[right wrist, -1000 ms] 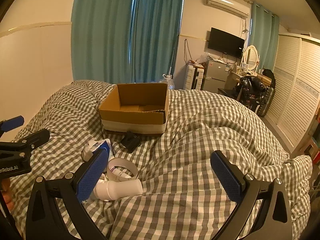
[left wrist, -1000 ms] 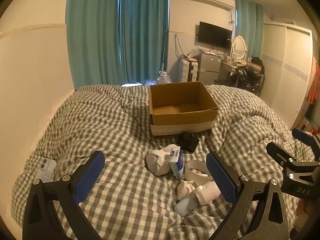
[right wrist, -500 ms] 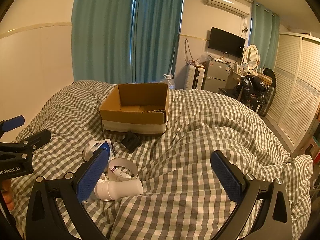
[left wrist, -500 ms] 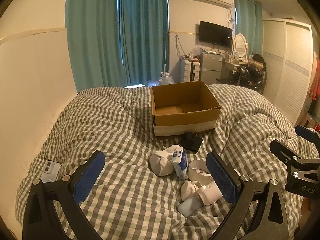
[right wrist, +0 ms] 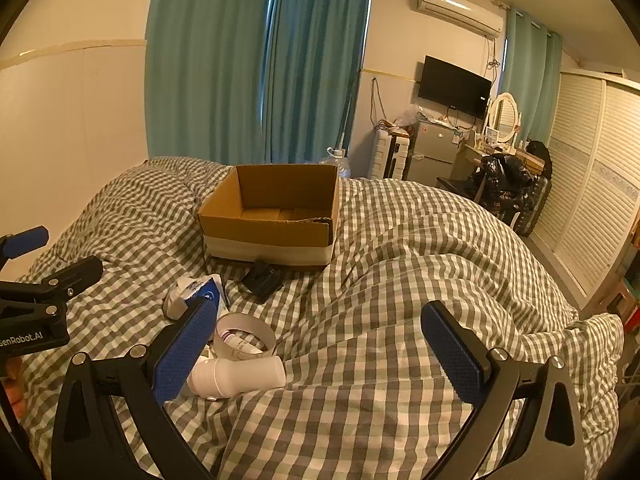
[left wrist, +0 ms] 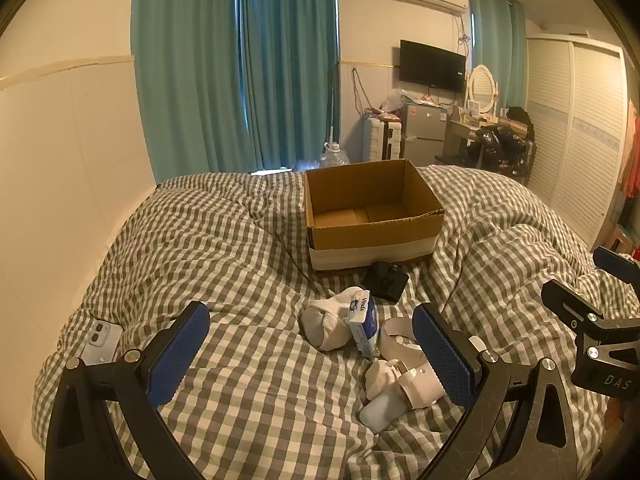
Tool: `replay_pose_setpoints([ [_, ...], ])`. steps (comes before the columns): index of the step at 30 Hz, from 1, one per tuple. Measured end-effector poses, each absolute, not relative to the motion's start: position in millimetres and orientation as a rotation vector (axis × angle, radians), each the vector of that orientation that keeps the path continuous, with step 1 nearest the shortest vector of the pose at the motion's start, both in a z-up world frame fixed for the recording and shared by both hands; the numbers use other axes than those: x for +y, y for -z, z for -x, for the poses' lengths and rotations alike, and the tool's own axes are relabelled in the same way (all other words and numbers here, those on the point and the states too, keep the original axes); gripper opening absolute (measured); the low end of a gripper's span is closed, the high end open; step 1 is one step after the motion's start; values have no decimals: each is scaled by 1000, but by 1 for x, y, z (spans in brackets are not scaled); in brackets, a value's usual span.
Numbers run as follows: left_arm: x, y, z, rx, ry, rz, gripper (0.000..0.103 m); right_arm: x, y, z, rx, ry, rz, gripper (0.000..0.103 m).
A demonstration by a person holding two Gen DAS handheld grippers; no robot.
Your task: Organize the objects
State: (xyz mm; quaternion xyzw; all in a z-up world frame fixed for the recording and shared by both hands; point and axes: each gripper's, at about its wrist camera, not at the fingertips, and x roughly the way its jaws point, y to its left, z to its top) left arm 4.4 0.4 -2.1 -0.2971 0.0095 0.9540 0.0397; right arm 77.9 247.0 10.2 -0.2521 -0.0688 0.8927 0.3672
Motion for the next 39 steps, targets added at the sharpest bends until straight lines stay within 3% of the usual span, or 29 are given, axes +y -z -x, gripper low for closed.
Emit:
replay_pose_setpoints([
  [25, -2, 9, -3, 34, -2921, 899, 103, 238, -3, -70, -222, -2312, 659, 103],
  [39, 0, 36, 53, 73, -2824, 1015, 103, 274, 10, -34, -178, -2335, 757, 103],
])
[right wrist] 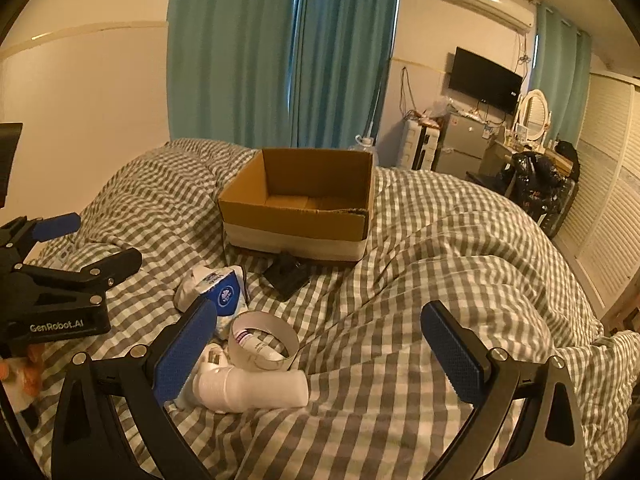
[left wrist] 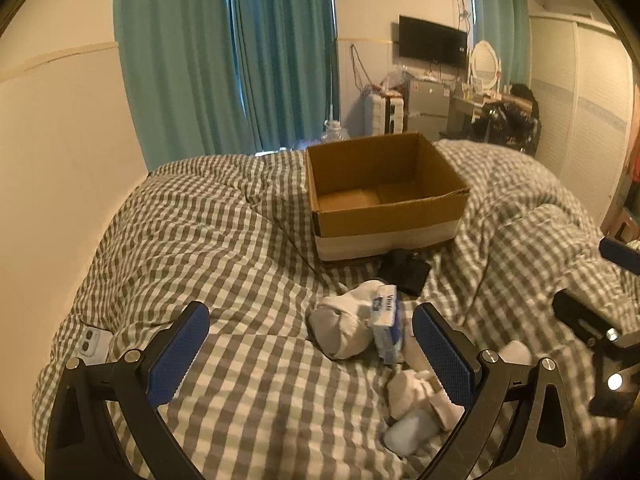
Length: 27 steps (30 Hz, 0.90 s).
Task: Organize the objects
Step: 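Grasp the white sock with the left gripper while the right gripper grasps the Vinda tissue pack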
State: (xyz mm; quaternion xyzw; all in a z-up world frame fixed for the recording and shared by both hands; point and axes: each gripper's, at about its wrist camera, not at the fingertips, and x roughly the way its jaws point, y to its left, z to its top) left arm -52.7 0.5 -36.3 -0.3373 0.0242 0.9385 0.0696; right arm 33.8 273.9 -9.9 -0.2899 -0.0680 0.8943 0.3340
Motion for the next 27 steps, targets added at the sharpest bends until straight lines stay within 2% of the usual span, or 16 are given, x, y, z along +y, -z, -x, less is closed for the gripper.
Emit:
replay_pose_setpoints([
  [6, 10, 72, 84, 161, -2734, 1113, 103, 304, 10, -7, -152, -2319, 828, 102],
  [8, 11, 86, 94, 170, -2707, 1167, 100, 313, 12, 1, -140, -2316, 842, 102],
  [9, 10, 93, 100, 155, -2712, 1205, 96, 316, 13, 4, -138, -2314, 850, 102],
  [12, 6, 110, 116, 22, -2596, 1273, 93, 328, 24, 16, -113, -2310, 898, 102],
  [17, 17, 130, 132, -18, -2483, 1343, 91, 338, 34, 26, -79, -2317, 947, 102],
  [20, 30, 138, 143, -15, -2420, 1366, 83, 344, 40, 30, -58, -2319, 967, 102],
  [21, 33, 141, 146, -40, -2387, 1372, 71, 346, 42, 31, -46, -2324, 979, 102],
  [22, 35, 141, 148, -72, -2359, 1368, 64, 349, 45, 31, -36, -2324, 986, 102],
  [27, 32, 129, 141, -78, -2395, 1325, 58, 356, 54, 33, 12, -2307, 1012, 102],
])
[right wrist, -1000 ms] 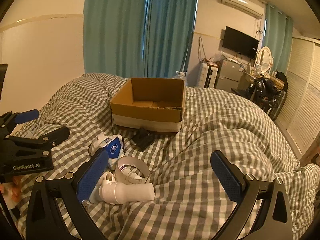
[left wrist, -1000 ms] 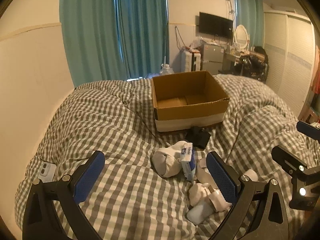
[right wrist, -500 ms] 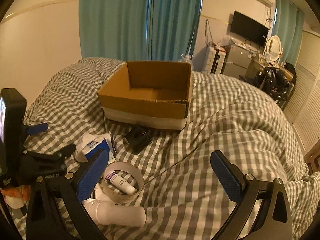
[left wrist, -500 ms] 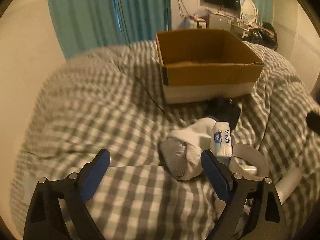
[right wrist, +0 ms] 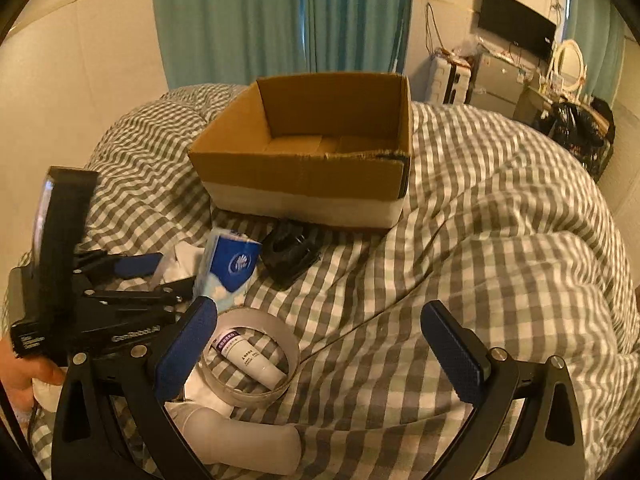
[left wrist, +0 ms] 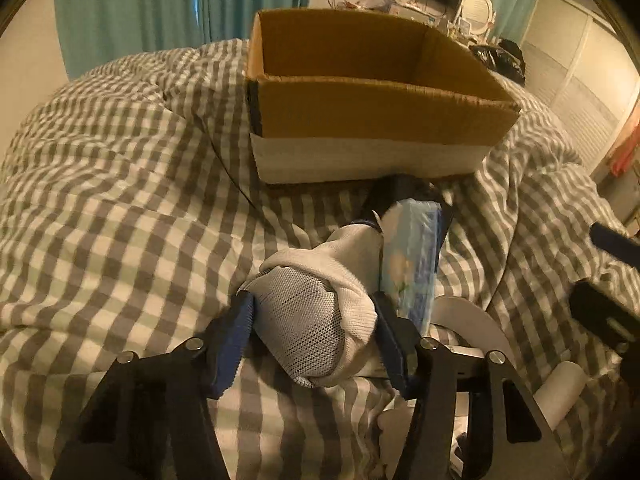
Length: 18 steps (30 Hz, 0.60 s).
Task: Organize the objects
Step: 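Grasp the white sock with the left gripper while the right gripper grasps the Vinda tissue pack, then carry the sock and tissue pack into the cardboard box and release both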
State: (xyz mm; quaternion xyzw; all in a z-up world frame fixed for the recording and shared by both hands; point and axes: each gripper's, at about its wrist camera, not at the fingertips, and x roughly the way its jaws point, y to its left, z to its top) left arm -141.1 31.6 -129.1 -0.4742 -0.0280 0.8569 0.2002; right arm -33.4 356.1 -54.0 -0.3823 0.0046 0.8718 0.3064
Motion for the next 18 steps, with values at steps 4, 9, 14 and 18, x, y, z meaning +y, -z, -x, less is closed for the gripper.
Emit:
replay_pose_setpoints([
  [4, 9, 94, 127, -3, -2573, 1175, 58, 345, 52, 42, -40, -2309, 1025, 102],
  [9, -22, 65, 125, 81, -2726, 1079, 58, 325, 54, 72, -107, -2328, 1093, 102],
  [14, -41, 74, 130, 135, -2778, 1066, 58, 309, 78, 115, -179, -2345, 1243, 102],
  [18, -57, 89, 139, 67, -2743, 1123, 58, 314, 106, 149, -136, -2325, 1379, 99],
])
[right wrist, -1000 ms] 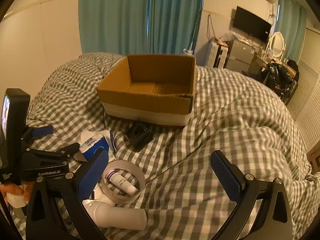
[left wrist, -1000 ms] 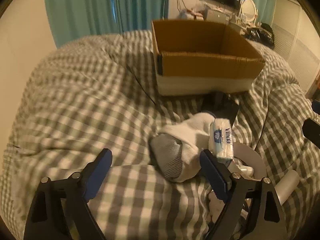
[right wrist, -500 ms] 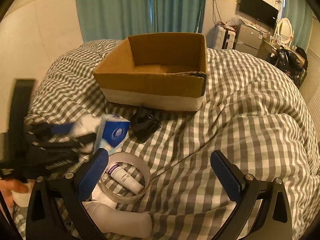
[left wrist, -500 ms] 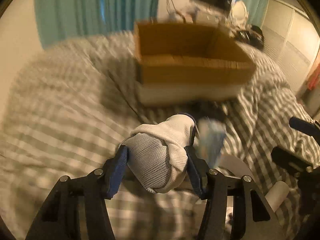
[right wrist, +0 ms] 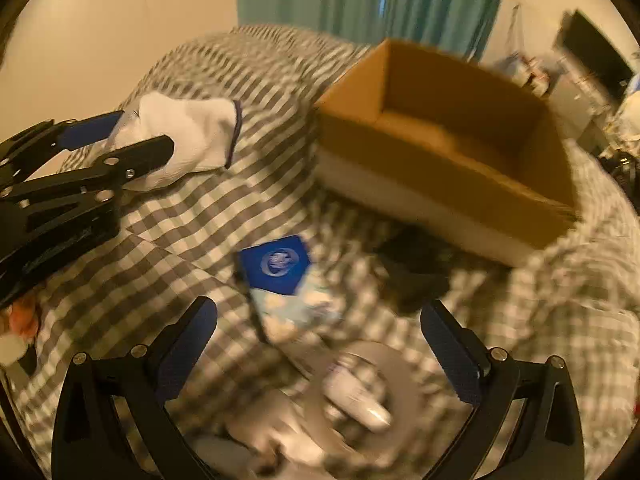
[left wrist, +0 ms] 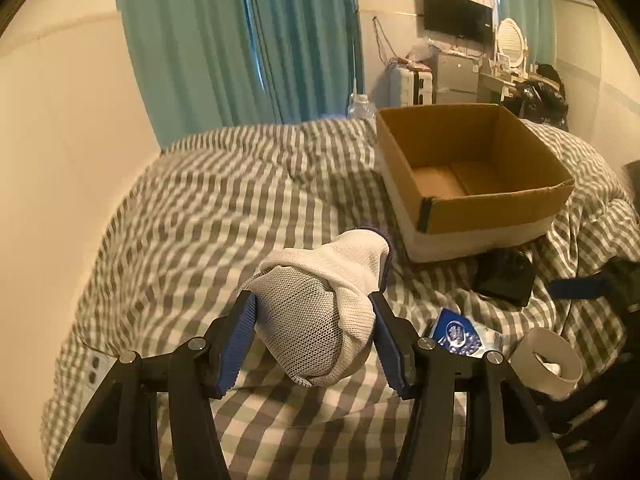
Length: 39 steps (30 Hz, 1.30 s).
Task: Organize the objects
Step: 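Carry the sock and tissue pack into the cardboard box and release both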
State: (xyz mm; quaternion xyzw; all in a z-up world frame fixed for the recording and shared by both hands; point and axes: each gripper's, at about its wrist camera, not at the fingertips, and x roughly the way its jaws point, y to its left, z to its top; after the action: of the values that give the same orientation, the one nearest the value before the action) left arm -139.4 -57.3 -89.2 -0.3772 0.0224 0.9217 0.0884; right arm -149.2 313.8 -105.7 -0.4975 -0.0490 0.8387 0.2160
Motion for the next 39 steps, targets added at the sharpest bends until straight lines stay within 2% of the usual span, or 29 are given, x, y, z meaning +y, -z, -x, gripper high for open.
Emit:
replay_pose_setpoints([
  [4, -65, 97, 141, 23, -2717, 1134, 58, 330, 132, 174, -92, -2259, 1505, 79],
  [5, -66, 98, 141, 21, -2707, 1132, 58, 332, 134, 176, -67, -2266, 1521, 77],
  [7, -63, 101, 144, 27, -2698, 1137, 58, 330, 138, 181, -56, -2289, 1552, 61],
  [8, -63, 103, 145, 28, -2694, 1141, 58, 328, 140, 182, -66, -2293, 1560, 60],
  [14, -64, 103, 144, 21, -2695, 1140, 58, 318, 130, 169, -101, -2348, 1448, 57],
  [18, -59, 95, 138, 30, -2694, 1135, 58, 310, 106, 152, -152, -2366, 1352, 57],
  [22, -58, 82, 132, -40, -2628, 1130, 58, 302, 73, 131, -168, -2396, 1260, 57],
  [32, -55, 4, 121, -77, -2695, 963, 58, 293, -20, 93, -306, -2450, 1032, 57],
  [39, -23, -51, 164, -68, -2676, 846, 58, 325, -88, 92, -292, -2449, 882, 57],
])
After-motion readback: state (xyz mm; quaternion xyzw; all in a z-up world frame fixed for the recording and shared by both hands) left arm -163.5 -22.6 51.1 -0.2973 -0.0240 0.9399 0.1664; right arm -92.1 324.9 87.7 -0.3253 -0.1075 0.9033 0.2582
